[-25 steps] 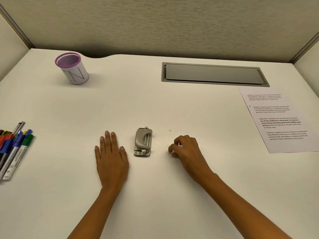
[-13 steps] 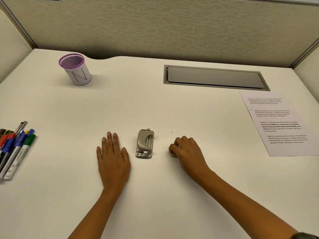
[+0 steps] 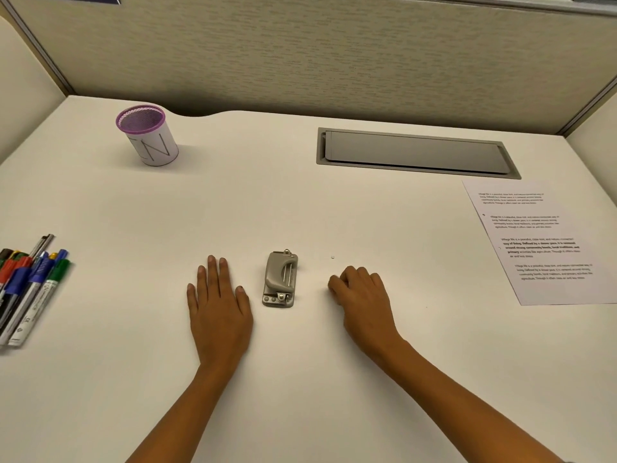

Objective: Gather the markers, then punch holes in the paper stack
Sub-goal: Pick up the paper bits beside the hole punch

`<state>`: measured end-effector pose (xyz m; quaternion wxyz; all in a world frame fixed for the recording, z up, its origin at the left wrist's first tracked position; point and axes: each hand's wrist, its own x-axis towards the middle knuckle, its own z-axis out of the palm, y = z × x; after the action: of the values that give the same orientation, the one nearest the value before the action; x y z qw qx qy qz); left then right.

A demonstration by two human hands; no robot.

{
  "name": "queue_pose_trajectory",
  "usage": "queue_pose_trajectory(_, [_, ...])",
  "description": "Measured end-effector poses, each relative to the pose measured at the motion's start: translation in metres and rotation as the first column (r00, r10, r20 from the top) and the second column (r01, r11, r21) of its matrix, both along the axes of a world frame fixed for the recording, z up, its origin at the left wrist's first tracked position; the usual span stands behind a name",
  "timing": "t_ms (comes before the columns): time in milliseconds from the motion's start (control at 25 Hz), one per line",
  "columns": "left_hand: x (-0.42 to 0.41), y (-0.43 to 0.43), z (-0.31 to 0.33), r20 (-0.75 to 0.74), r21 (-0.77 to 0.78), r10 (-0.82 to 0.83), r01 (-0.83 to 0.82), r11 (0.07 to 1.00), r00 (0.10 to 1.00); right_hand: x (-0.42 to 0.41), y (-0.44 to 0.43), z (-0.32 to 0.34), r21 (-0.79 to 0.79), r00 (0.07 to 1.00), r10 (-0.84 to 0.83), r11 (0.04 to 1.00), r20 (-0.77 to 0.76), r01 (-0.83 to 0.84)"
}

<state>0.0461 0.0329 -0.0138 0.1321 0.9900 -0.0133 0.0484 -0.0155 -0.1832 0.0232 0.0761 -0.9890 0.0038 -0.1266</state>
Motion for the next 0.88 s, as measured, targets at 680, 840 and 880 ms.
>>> queue_pose_trajectory(680, [0.000, 0.000, 0.000, 0.005, 0.000, 0.004, -0.004, 1.000, 1.000, -0.003, -0.028, 0.019, 0.369, 0.979, 0.092, 0.929, -0.180, -0.020])
queue_pose_trajectory(840, [0.000, -0.001, 0.001, -0.002, 0.007, 0.001, -0.001, 1.000, 1.000, 0.010, -0.027, 0.021, 0.335, 0.941, 0.217, 0.934, -0.261, -0.123])
queue_pose_trajectory(880, [0.000, -0.001, 0.001, -0.004, 0.007, 0.001, -0.001, 1.000, 1.000, 0.013, -0.025, 0.021, 0.336, 0.933, 0.227, 0.933, -0.280, -0.127])
